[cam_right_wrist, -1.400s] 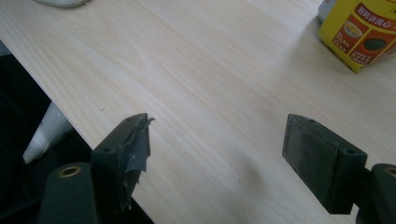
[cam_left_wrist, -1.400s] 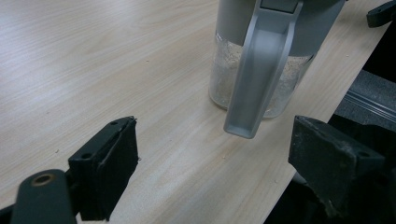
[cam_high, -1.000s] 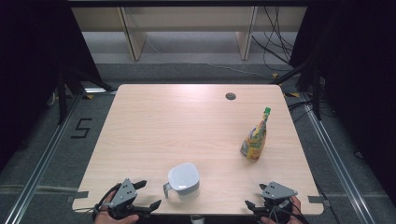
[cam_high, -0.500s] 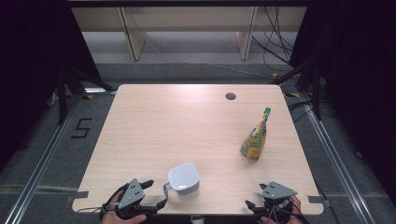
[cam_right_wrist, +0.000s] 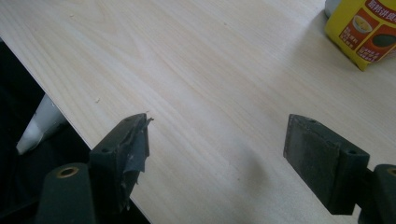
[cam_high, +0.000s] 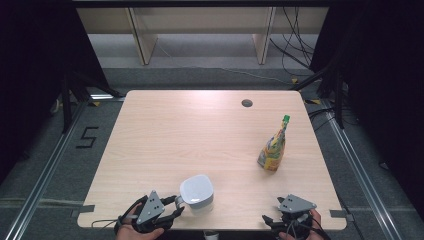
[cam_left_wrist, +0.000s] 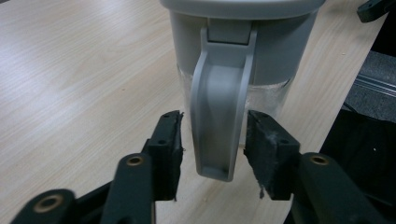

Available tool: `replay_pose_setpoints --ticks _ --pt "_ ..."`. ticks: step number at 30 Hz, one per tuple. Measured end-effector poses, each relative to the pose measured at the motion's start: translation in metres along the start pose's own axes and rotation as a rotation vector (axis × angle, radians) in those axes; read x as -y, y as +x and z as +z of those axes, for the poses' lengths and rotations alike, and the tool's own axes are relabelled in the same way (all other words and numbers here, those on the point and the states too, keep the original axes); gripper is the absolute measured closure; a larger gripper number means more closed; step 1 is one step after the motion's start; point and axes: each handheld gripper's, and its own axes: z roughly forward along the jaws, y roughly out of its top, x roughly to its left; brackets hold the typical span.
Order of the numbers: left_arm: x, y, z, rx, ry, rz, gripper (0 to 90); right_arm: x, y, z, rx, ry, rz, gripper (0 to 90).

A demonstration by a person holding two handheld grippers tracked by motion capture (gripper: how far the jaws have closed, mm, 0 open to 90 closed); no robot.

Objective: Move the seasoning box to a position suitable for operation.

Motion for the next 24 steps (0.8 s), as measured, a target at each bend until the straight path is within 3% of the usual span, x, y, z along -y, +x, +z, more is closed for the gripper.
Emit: replay_pose_setpoints --ticks 3,4,5,6,8,9,12,17,20,21,24 --pt "0.001 0.001 0.004 0.015 0.000 -0.003 67.2 0.000 0.000 0.000 -0.002 0.003 -0.004 23.5" --pt "0.000 0.001 0.005 0.017 0.003 -0.011 67.2 0.000 0.002 0.000 -0.003 0.007 0.018 23.5" --pt "-0.001 0.003 0.004 0.017 0.010 0.011 67.6 0.000 0.000 0.000 -0.007 0.008 -0.001 23.5" --pt "0.000 0.004 0.005 0.016 0.008 -0.012 67.7 0.000 0.000 0.001 -0.005 0.003 -0.005 23.5" --pt "-0.001 0.005 0.007 0.018 0.006 0.001 67.9 0.000 -0.001 0.002 -0.021 0.000 -0.017 23.6" --pt "-0.001 0.002 0.008 0.026 -0.002 -0.034 68.0 -0.001 0.001 0.002 -0.017 0.012 -0.001 23.6" --pt "-0.004 0.000 0.011 0.028 0.004 -0.010 67.9 -0.001 0.001 0.002 -0.015 0.009 -0.010 23.6" --pt "-0.010 -0.008 0.020 0.056 0.012 -0.055 67.8 -0.001 0.001 0.001 -0.017 0.010 -0.007 23.8" --pt "-0.011 -0.010 0.021 0.057 0.015 -0.053 67.7 -0.001 0.001 0.001 -0.019 0.009 -0.003 23.8" --pt "-0.012 -0.010 0.022 0.051 0.028 -0.035 67.6 -0.001 0.001 0.002 -0.018 0.002 -0.017 23.9" --pt "-0.013 -0.008 0.024 0.048 0.019 -0.043 68.0 -0.001 0.001 0.002 -0.023 0.005 -0.014 23.8"
